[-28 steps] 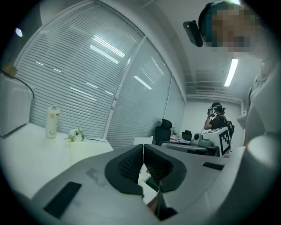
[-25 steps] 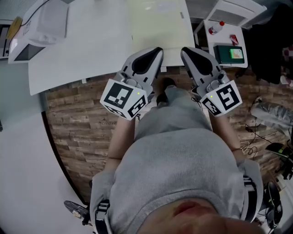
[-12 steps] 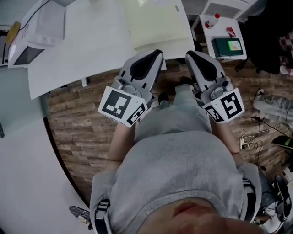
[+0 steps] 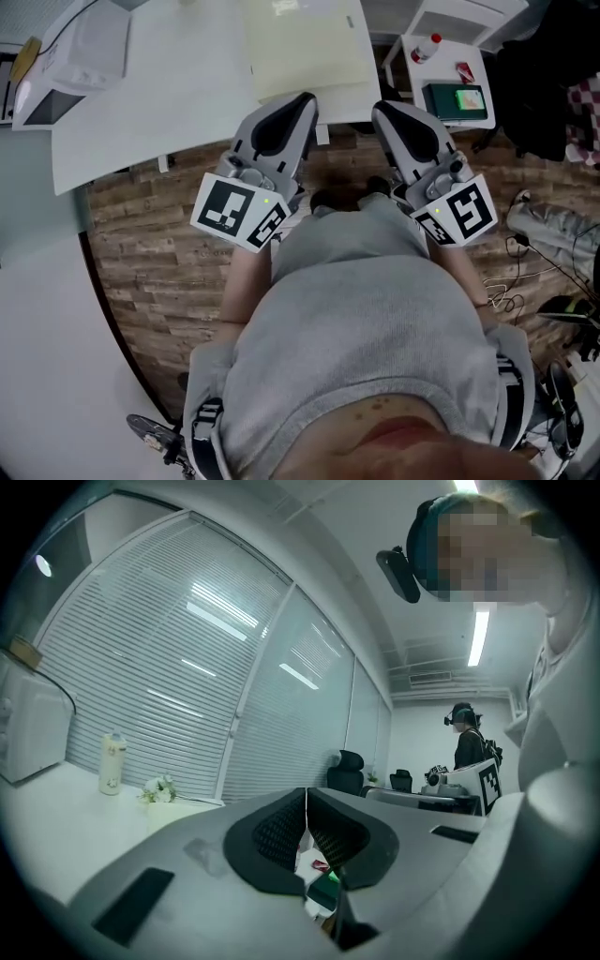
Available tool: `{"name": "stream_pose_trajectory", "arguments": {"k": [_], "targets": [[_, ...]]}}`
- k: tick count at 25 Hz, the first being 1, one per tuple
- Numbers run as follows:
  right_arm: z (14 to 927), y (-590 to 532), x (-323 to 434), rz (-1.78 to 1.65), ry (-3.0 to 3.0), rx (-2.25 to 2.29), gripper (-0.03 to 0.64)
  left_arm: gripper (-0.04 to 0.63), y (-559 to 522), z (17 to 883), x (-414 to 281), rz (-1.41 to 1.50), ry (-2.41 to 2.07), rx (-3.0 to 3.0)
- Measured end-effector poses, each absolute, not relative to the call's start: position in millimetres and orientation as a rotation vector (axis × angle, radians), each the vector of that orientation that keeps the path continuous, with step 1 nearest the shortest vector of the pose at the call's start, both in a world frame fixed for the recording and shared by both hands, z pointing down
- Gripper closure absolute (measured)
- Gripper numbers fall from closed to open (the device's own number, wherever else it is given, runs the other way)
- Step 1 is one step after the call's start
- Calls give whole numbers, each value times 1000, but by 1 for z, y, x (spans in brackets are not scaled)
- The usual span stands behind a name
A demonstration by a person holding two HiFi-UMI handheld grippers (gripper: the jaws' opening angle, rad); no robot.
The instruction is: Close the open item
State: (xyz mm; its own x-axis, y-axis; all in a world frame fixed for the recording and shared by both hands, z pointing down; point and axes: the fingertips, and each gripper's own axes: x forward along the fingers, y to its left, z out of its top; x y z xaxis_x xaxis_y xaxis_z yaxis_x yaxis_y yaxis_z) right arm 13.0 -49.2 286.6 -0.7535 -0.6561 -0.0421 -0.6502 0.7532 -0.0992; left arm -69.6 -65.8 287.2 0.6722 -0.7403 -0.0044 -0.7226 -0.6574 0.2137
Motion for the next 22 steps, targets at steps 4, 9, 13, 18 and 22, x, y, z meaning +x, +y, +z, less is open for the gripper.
{"name": "stream_pose_trajectory", "arguments": {"k": [4,9,13,18,22], "targets": [[285,-57,29,-129,2874,-1042,552,580,-73,290,-59,-137,-1233,2660],[285,-64,37,-106,2917,-978,552,580,-79,290,-45,-117,-1277,2651],[281,-71,43,-91,2917,-957,552,580,-84,289,-38,-106,-1298,2650],[284,-72,48,-115,2915,-969,552,580,-83,289,-38,-106,-1304,2644],[283,-68,45,-105,2909,-983,552,580,-80,291,-41,-95,-1304,2649]]}}
